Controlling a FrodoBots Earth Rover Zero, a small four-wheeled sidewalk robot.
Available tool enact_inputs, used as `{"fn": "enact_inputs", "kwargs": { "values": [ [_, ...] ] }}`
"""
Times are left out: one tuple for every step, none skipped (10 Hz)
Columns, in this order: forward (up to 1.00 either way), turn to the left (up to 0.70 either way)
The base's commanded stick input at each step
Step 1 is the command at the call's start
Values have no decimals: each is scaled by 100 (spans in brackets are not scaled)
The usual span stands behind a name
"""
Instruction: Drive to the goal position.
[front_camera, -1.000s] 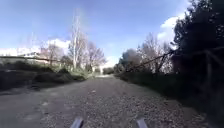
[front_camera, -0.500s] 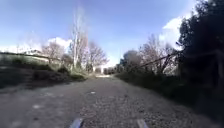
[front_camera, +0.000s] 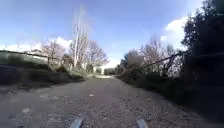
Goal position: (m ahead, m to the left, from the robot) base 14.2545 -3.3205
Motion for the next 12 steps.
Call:
{"fn": "enact_inputs", "kwargs": {
  "values": [
    [50,0],
    [50,0],
    [50,0],
    [50,0],
    [50,0],
    [50,0],
    [50,0],
    [50,0],
    [50,0],
    [50,0],
    [50,0],
    [50,0]
  ]
}}
